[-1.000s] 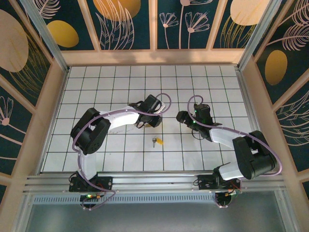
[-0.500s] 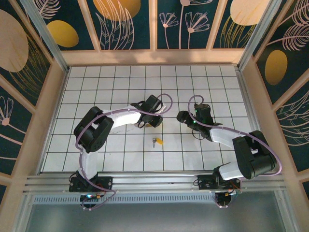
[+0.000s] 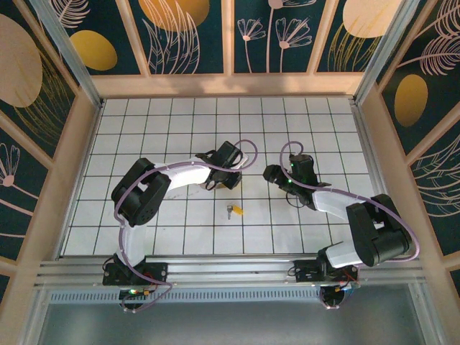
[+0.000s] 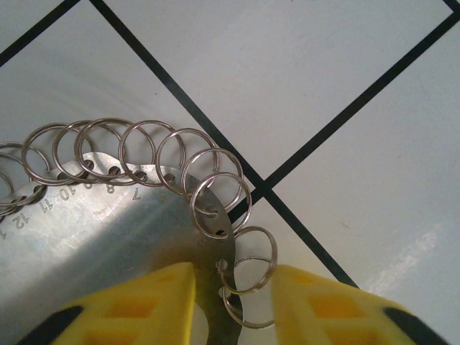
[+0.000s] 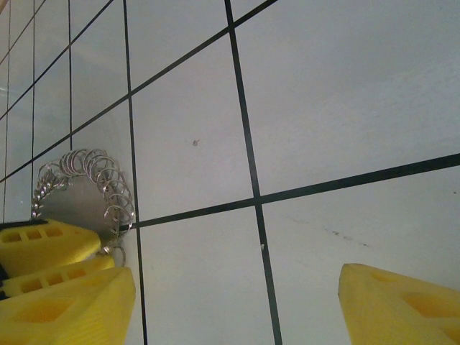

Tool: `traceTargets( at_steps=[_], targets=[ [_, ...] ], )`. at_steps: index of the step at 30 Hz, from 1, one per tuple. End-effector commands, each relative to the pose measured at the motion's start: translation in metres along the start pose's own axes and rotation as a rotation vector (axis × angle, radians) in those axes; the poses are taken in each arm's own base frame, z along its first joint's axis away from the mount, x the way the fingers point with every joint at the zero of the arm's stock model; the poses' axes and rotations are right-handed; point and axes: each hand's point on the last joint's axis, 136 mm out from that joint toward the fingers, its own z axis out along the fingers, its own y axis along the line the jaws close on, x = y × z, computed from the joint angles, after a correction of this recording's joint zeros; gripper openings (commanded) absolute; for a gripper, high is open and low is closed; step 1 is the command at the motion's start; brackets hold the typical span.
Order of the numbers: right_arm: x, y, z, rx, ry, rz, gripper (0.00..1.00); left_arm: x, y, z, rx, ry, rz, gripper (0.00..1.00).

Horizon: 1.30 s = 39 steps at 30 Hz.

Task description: Put the keys on the keyring

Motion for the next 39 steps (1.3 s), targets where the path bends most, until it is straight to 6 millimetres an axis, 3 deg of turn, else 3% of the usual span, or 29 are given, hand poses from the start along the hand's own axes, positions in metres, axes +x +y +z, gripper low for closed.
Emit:
traceTargets(
  at_steps=[1, 4, 10, 16, 26, 39],
  targets=[
    [0.001, -0.001, -0.001, -0.01, 0.003, -0.013, 0.75, -0.017, 0.0, -0.015, -0.013, -0.058, 0.012, 0.43],
    [0.001, 0.0, -0.001, -0.02, 0.006, -0.012, 0.75, -0.027, 0.0, -0.03, -0.014, -0.104, 0.003, 0.5],
    [0.003, 0.002, 0.001, -0.027, 0.015, -0.013, 0.74, -0.03, -0.007, -0.046, 0.021, -0.119, 0.001, 0.51],
    [0.003, 0.003, 0.004, -0.033, 0.027, -0.006, 0.74, -0.02, -0.016, -0.044, 0.077, -0.089, 0.01, 0.5],
    [0.004, 0.006, 0.005, -0.038, 0.033, -0.008, 0.73, 0.016, -0.017, -0.033, 0.085, -0.021, 0.033, 0.46],
    [0.004, 0.007, 0.006, -0.042, 0.032, -0.009, 0.73, 0.018, -0.006, -0.021, 0.003, -0.036, 0.041, 0.47]
  ],
)
